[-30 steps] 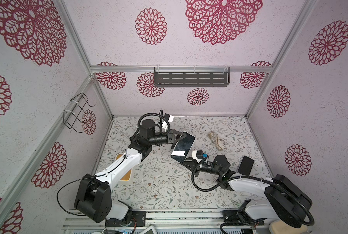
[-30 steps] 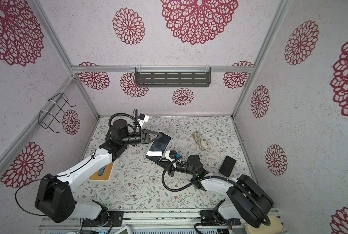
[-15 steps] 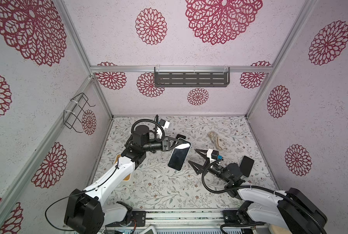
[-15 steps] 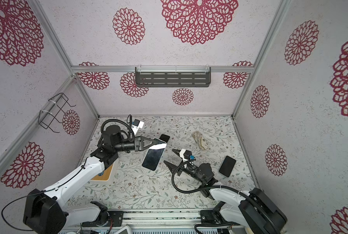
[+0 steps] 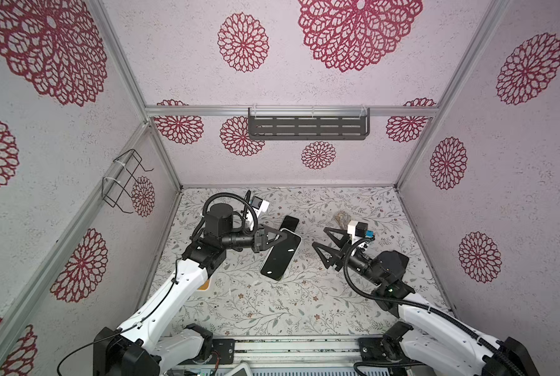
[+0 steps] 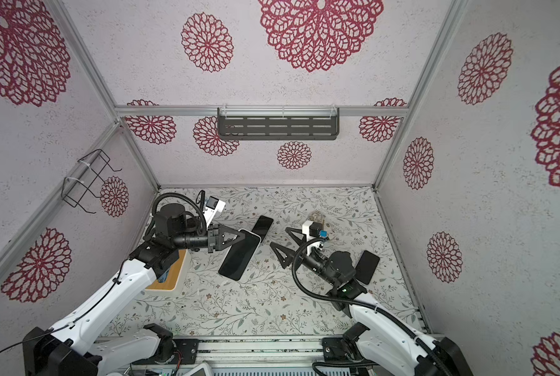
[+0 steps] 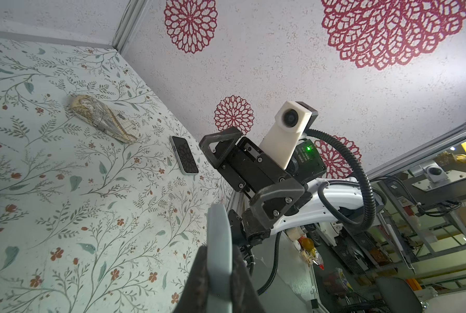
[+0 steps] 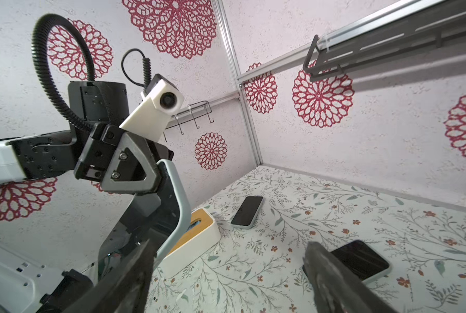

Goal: Take the phone out of the phone case
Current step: Remove the phone case from the phone.

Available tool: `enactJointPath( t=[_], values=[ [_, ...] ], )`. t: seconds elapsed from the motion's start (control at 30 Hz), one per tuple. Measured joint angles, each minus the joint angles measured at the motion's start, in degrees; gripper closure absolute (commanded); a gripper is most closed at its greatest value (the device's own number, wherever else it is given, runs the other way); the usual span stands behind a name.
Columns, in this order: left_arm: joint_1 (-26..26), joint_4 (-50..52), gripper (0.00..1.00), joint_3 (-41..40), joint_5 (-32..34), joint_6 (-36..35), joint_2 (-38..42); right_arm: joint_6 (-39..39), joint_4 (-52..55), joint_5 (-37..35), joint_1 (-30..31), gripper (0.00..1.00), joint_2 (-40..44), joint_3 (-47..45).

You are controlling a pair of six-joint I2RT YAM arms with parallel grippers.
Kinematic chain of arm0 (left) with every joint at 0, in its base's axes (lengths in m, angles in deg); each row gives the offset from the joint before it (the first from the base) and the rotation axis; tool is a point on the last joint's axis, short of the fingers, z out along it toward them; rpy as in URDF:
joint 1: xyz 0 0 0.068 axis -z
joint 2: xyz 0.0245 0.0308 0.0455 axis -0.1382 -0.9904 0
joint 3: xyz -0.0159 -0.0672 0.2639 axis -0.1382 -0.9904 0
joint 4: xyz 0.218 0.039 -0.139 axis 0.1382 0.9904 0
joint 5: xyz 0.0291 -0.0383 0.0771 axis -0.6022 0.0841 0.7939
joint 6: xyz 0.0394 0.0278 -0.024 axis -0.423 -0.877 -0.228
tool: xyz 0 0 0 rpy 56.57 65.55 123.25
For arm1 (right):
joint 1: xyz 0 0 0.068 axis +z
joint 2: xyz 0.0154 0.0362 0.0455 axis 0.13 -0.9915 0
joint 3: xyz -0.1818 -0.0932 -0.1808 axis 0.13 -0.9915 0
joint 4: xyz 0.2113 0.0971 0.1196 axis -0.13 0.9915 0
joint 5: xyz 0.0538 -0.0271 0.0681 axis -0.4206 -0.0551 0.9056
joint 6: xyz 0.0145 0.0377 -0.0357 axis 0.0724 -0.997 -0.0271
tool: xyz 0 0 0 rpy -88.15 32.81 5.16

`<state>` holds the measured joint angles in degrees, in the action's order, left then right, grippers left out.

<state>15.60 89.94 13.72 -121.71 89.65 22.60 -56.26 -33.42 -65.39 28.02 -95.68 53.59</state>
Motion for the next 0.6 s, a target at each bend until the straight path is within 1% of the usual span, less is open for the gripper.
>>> enactJointPath(
  t=[0.2, 0.3, 0.4, 0.6],
  values=[
    [0.20, -3.48, 1.00, -0.90, -0.46, 1.66, 0.00, -2.73, 1.55, 3.82, -0.04, 0.09, -2.25, 0.83],
    [0.24, -6.32, 1.00, -2.03, 0.55, 3.08, 0.15, -3.58, 1.42, 5.29, -0.04, 0.09, -2.34, 0.83],
    [0.24, -11.04, 1.00, -5.14, 3.67, 5.90, 1.36, -4.63, 0.20, 6.54, -0.04, 0.08, -2.34, 0.66],
    [0.24, -22.56, 1.00, -10.64, 12.26, 13.64, 3.32, -8.81, -6.36, 7.87, -0.04, 0.09, -3.10, -2.43]
  ],
)
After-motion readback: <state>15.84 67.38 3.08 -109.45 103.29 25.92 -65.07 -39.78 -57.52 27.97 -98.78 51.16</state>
